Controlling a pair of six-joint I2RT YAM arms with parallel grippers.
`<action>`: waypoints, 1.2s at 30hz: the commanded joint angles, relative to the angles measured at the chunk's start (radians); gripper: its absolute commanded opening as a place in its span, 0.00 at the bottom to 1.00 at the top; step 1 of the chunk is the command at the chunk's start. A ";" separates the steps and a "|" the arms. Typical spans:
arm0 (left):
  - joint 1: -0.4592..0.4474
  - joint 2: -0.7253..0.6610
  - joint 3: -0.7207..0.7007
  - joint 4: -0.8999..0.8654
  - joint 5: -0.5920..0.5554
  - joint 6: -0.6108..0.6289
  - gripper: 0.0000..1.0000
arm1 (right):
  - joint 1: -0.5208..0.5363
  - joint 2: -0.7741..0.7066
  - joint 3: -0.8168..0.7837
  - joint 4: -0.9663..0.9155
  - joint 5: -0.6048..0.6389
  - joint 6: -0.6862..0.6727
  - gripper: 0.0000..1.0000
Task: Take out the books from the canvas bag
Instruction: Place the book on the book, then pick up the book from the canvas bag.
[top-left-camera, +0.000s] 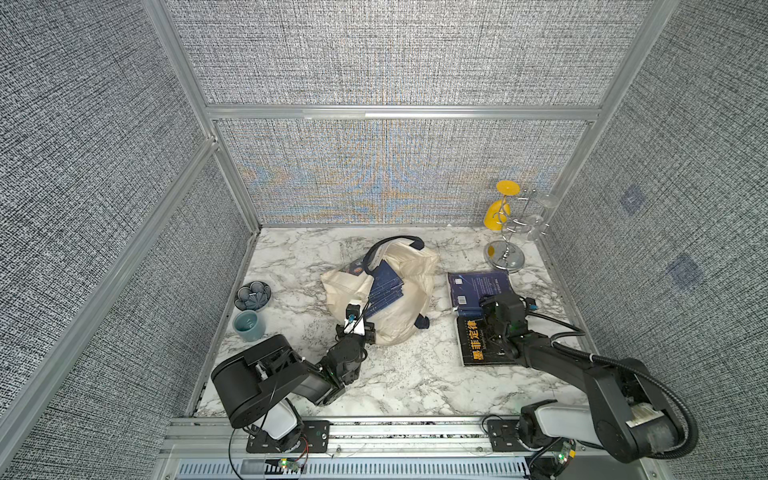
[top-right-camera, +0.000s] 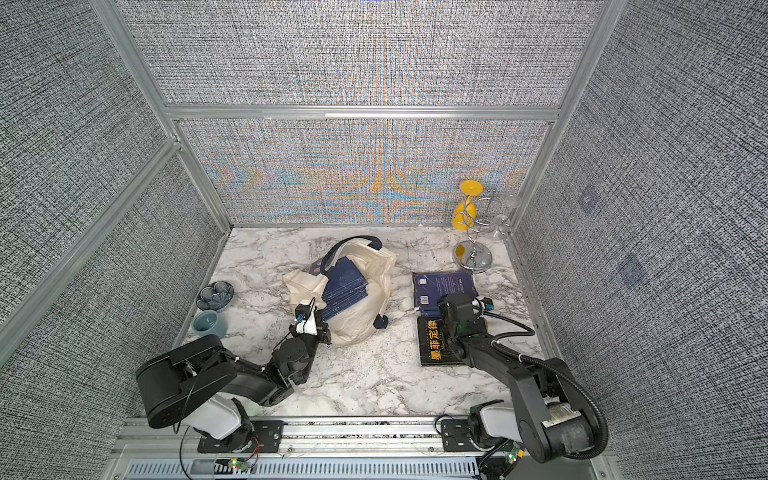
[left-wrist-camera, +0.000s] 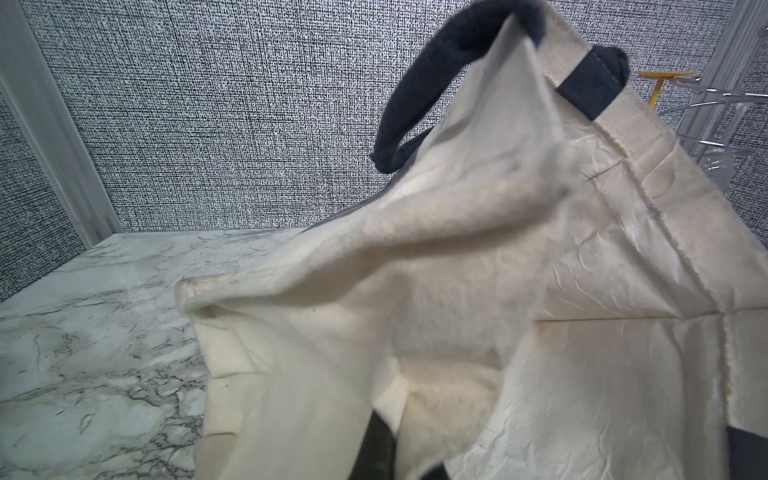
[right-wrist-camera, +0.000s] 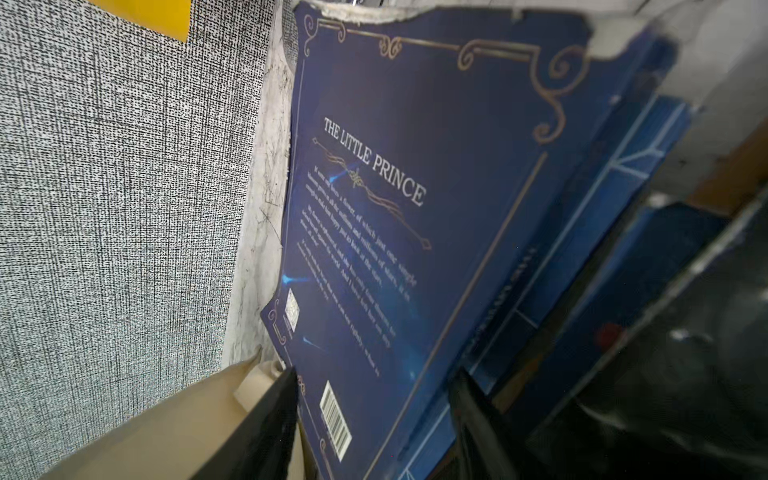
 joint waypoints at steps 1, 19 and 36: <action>0.002 -0.006 -0.002 0.007 -0.007 0.003 0.00 | -0.004 -0.003 -0.022 0.047 -0.034 0.022 0.59; 0.002 -0.026 -0.008 0.008 -0.012 0.007 0.00 | 0.017 -0.237 0.113 -0.213 -0.173 -0.277 0.89; 0.000 -0.202 -0.086 -0.238 -0.026 -0.214 0.00 | 0.644 -0.043 0.353 -0.184 0.126 -0.511 0.99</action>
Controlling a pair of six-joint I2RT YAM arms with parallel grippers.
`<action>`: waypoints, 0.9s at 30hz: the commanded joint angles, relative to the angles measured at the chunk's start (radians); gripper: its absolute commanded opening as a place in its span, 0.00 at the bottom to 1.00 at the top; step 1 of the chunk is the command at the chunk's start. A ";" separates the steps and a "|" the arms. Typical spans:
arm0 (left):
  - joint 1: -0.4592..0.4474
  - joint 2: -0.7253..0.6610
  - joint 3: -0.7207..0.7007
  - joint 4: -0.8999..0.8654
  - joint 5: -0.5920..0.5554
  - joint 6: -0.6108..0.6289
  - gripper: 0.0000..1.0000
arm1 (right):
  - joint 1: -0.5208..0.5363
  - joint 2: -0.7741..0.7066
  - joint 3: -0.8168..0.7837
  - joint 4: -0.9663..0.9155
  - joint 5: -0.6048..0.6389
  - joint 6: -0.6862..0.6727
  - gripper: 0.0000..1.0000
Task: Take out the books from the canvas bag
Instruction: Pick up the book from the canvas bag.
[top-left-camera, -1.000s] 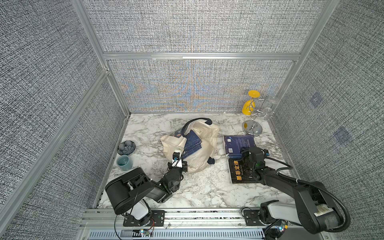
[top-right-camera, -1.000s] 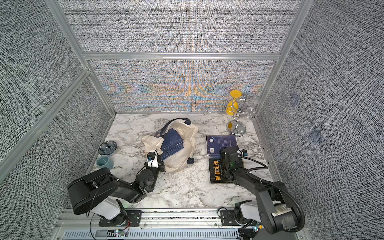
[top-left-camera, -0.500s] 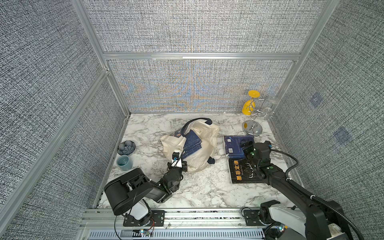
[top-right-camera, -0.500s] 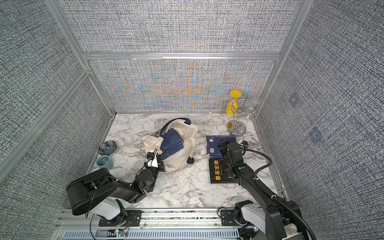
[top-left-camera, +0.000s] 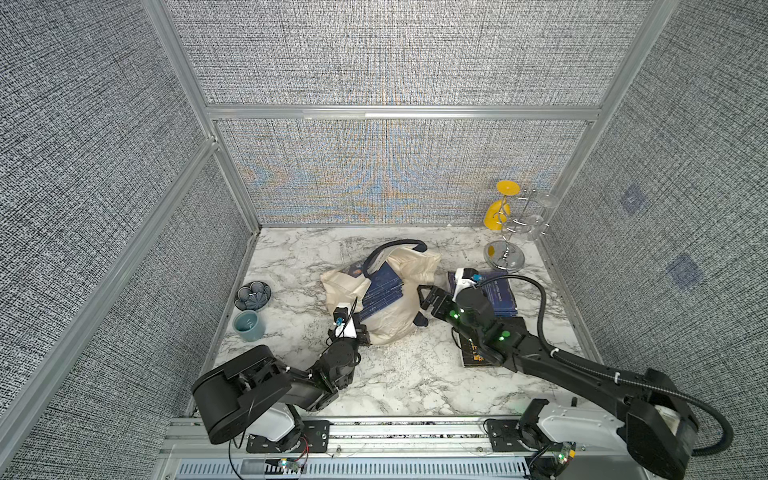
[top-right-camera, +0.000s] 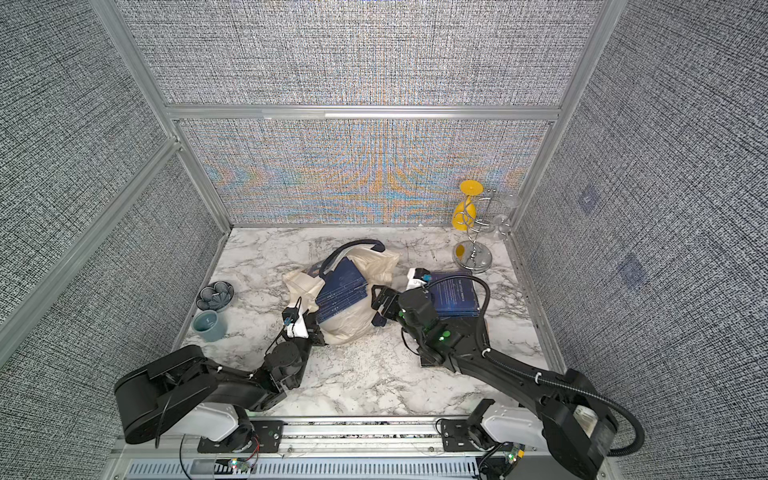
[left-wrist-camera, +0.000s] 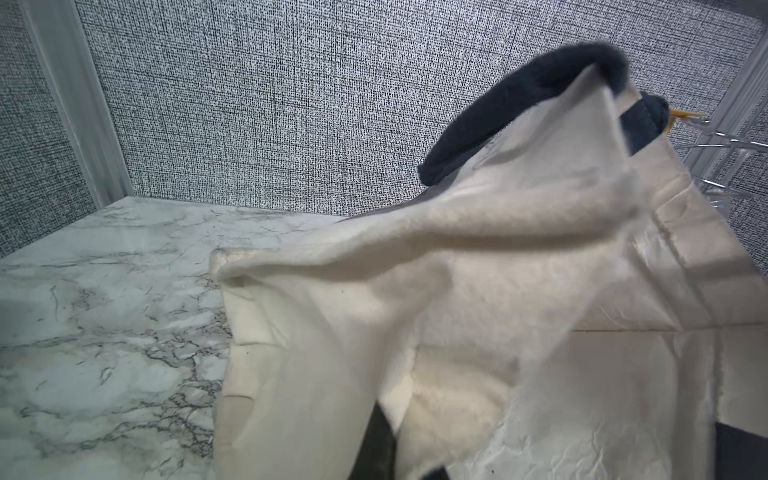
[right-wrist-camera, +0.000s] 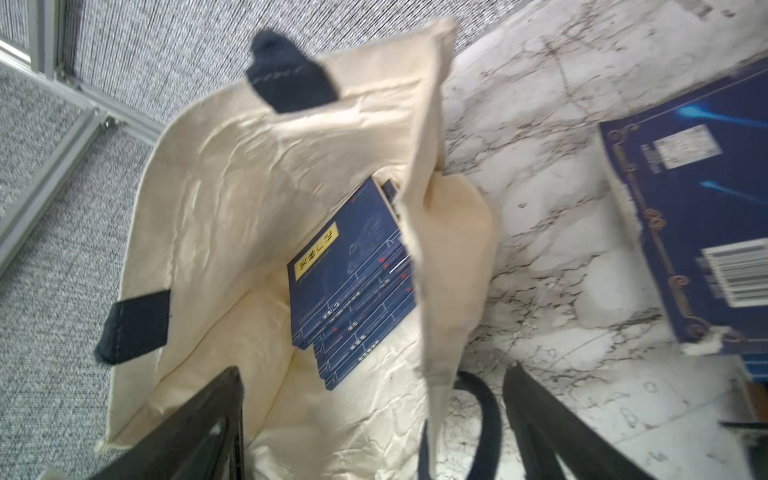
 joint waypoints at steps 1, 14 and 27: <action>0.001 -0.073 -0.034 -0.147 0.010 -0.063 0.00 | 0.092 0.064 0.055 0.028 0.063 -0.057 0.99; 0.001 -0.211 -0.028 -0.277 0.111 0.097 0.00 | 0.206 0.407 0.190 0.132 0.040 0.113 0.94; 0.000 -0.157 -0.063 -0.116 0.136 0.143 0.00 | 0.143 0.680 0.412 0.138 -0.010 0.190 0.69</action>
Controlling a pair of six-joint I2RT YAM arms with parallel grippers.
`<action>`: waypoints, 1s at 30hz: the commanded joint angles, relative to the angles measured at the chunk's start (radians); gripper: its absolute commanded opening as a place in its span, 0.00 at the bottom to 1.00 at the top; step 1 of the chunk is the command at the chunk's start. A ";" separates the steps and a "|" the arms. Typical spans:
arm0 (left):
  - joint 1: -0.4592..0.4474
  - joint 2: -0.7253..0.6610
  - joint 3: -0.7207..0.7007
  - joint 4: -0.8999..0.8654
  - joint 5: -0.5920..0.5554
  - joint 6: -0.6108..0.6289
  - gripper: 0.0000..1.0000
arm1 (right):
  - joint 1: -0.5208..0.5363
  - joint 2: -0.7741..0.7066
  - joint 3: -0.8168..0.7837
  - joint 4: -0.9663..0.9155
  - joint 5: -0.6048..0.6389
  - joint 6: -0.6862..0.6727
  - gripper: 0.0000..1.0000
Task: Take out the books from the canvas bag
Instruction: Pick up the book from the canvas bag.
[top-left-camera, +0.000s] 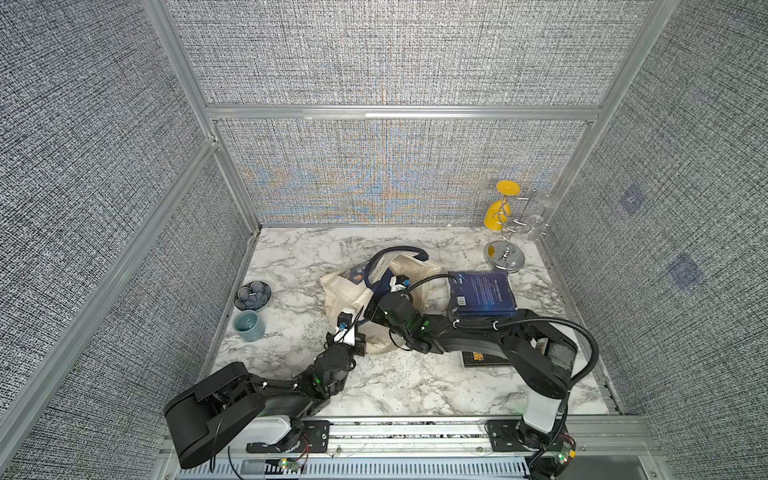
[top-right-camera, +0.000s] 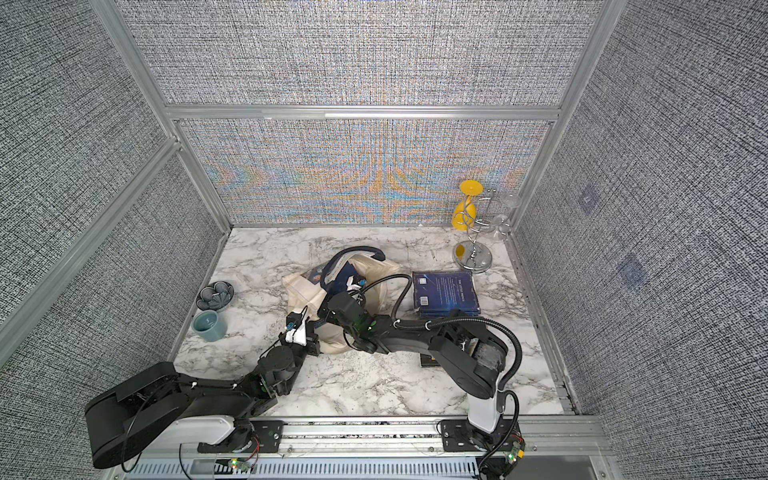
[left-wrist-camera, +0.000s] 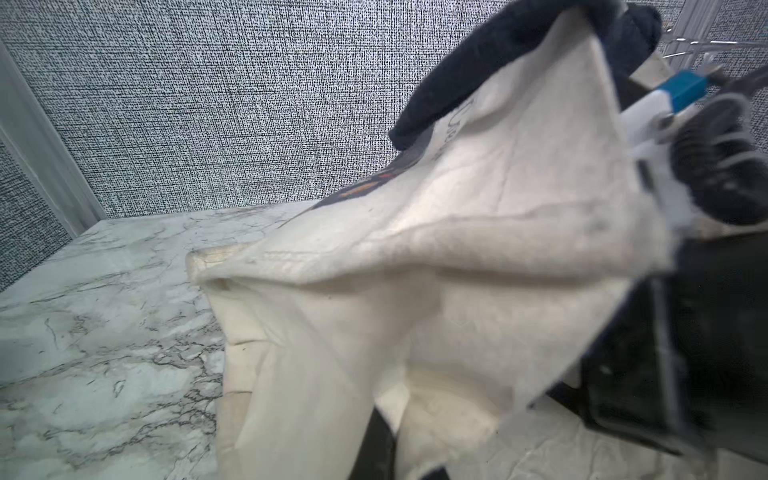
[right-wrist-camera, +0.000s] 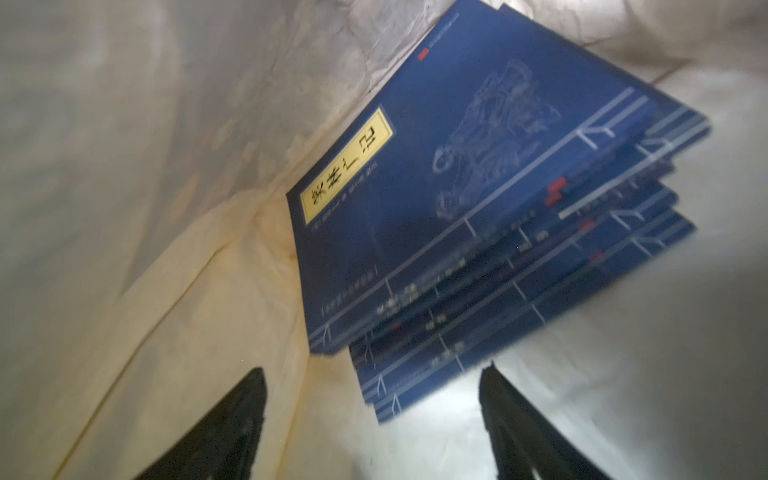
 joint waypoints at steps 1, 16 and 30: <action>0.001 -0.016 -0.002 0.031 0.022 0.010 0.00 | -0.020 0.047 0.041 0.016 -0.034 0.023 0.66; 0.001 -0.012 0.000 0.047 0.027 0.014 0.00 | -0.097 0.128 0.138 0.034 -0.075 0.033 0.48; 0.000 0.008 0.003 0.070 0.027 0.019 0.00 | -0.124 0.125 0.164 0.071 -0.087 0.020 0.36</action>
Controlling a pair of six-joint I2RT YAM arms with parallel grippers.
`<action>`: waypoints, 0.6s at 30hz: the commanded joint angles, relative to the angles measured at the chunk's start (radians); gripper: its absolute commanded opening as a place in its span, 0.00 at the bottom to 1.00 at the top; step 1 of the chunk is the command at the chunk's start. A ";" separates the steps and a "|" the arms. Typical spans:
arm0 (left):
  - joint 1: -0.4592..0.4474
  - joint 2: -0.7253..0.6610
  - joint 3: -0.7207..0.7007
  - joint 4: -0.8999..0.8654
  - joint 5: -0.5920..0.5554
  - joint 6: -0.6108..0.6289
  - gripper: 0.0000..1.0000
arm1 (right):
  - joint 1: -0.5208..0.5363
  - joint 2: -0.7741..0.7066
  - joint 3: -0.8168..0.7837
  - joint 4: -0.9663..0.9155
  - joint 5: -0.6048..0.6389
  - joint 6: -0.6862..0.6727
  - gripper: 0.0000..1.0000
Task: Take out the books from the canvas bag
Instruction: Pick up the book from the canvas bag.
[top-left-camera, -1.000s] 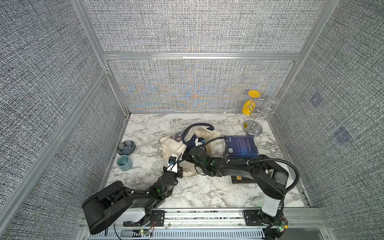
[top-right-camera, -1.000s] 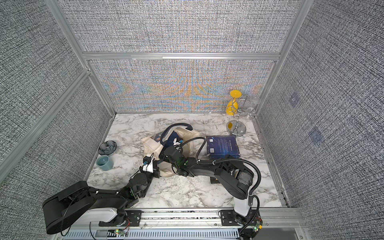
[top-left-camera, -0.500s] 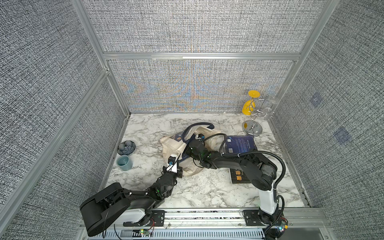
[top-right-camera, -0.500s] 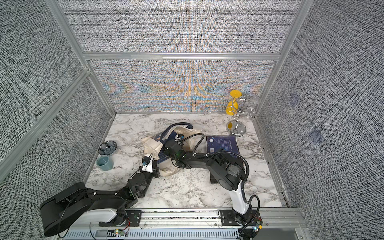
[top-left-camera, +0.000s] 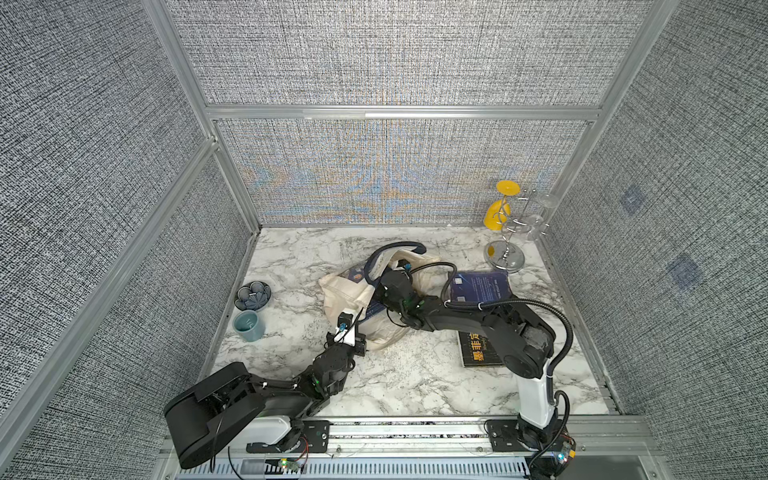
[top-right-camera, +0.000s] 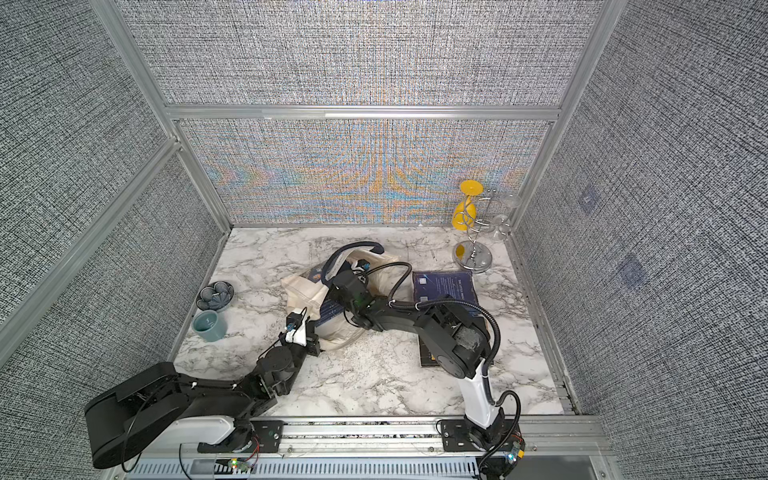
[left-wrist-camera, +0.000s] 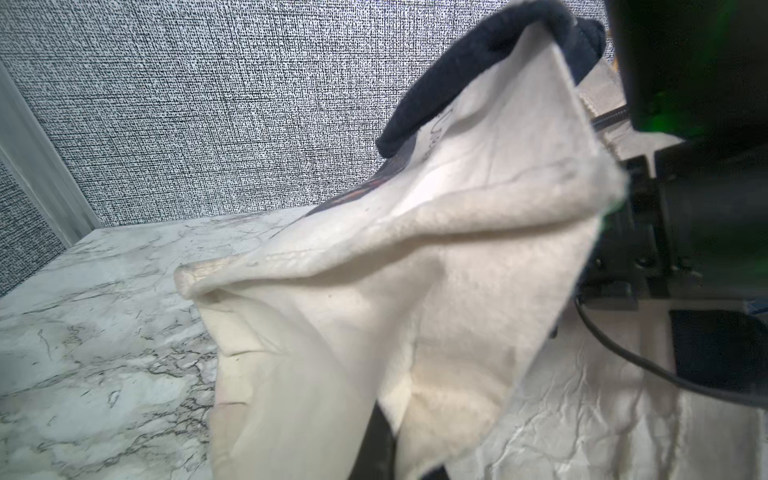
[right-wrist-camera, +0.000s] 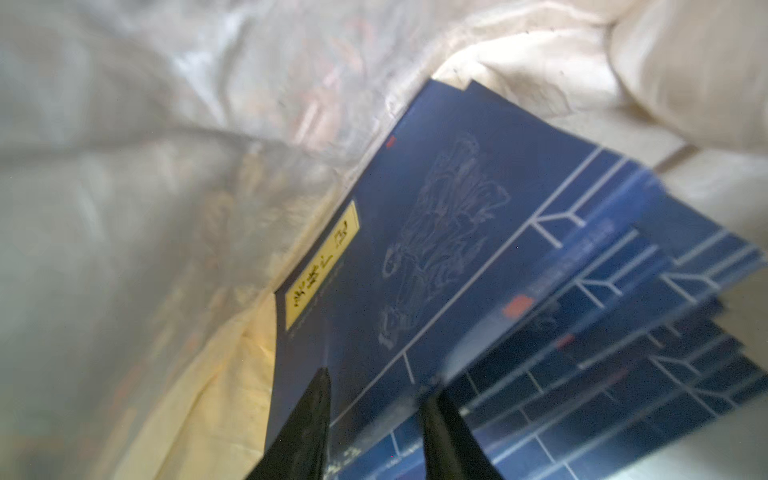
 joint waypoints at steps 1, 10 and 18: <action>0.000 0.003 0.005 0.047 0.013 0.008 0.00 | 0.000 -0.003 0.016 0.044 0.011 -0.014 0.36; 0.001 0.016 0.006 0.065 0.018 0.010 0.00 | -0.003 0.110 0.072 0.146 0.034 0.011 0.35; 0.001 -0.007 -0.002 0.054 -0.007 0.006 0.00 | -0.003 0.089 0.028 0.188 0.046 -0.010 0.09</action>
